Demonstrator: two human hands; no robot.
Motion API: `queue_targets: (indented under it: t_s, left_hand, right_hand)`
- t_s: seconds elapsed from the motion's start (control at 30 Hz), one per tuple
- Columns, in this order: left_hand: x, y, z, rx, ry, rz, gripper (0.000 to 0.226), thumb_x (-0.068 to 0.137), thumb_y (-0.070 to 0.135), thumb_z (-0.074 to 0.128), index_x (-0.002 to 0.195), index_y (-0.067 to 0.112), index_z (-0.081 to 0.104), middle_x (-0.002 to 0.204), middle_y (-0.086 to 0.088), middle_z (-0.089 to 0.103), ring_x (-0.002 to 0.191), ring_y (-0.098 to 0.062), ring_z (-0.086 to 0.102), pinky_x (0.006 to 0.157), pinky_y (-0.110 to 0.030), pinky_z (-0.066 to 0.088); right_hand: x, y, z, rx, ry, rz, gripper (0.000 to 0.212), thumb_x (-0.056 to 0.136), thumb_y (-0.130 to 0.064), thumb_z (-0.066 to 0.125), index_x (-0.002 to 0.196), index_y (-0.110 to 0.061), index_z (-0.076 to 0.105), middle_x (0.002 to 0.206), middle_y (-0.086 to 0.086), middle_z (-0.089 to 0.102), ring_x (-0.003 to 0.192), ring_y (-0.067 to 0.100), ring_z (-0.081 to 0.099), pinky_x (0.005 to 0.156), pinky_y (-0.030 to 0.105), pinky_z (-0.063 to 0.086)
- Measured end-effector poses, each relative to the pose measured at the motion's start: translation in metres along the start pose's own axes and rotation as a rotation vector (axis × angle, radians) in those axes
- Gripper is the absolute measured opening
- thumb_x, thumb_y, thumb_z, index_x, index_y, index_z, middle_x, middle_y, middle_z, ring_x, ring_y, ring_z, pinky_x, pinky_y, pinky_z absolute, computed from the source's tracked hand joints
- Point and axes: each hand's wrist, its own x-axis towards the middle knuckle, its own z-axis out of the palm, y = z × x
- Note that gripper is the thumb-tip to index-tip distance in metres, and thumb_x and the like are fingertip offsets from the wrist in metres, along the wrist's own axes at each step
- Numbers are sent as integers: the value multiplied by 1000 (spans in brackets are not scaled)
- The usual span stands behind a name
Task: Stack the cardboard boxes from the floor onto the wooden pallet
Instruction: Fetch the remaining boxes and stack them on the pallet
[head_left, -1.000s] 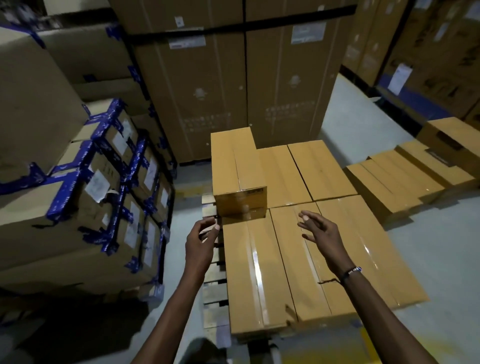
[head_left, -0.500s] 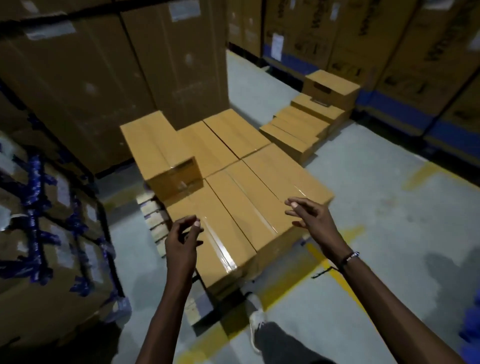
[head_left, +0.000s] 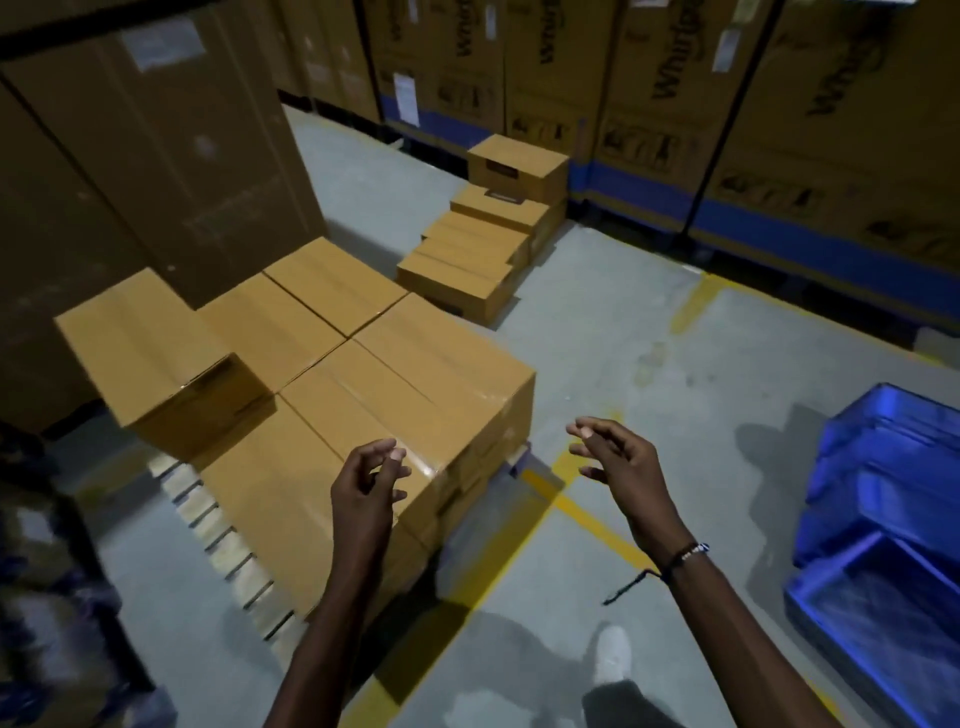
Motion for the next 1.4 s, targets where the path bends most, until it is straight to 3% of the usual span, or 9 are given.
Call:
queue_targets:
  t_s: [0.17, 0.33, 0.53, 0.83, 1.13, 1.4]
  left_hand:
    - [27, 11, 98, 1, 20, 16, 11, 102, 25, 66, 112, 21, 71, 108, 2, 75, 98, -19, 73, 77, -36, 56]
    - [49, 27, 201, -35, 6, 11, 12, 102, 22, 67, 111, 17, 72, 101, 4, 76, 95, -18, 73, 77, -38, 56]
    - [78, 28, 272, -13, 12, 0, 11, 102, 20, 66, 111, 17, 71, 103, 7, 75, 93, -18, 73, 79, -39, 57]
    - [211, 21, 355, -55, 139, -51, 11, 102, 21, 66, 111, 21, 73, 106, 1, 76, 96, -20, 73, 76, -35, 55]
    - [403, 79, 464, -83, 92, -10, 16, 102, 31, 67, 116, 23, 70, 114, 4, 72, 101, -16, 72, 79, -35, 57]
    - [537, 106, 517, -32, 162, -33, 15, 103, 31, 67, 116, 25, 71, 114, 5, 73, 99, -13, 73, 75, -30, 55]
  right_hand:
    - [57, -9, -76, 9, 4, 7, 18, 103, -24, 61, 118, -22, 72, 115, -7, 76, 106, 19, 73, 89, 46, 58]
    - [123, -33, -140, 19, 20, -11, 17, 102, -24, 63, 116, -22, 73, 114, -6, 77, 105, 20, 73, 83, 38, 56]
    - [199, -43, -180, 0, -33, 18, 18, 102, -23, 62, 117, -20, 72, 114, -6, 77, 104, 19, 73, 83, 38, 57]
    - [382, -65, -185, -36, -102, 12, 17, 102, -23, 63, 115, -20, 73, 113, -4, 77, 102, 21, 73, 84, 38, 57]
    - [585, -120, -182, -67, -114, 29, 18, 102, -20, 62, 116, -17, 73, 114, -3, 77, 105, 25, 72, 92, 47, 57]
    - [749, -151, -162, -71, -173, 43, 18, 102, -21, 62, 117, -18, 73, 115, -3, 76, 105, 23, 72, 90, 43, 58]
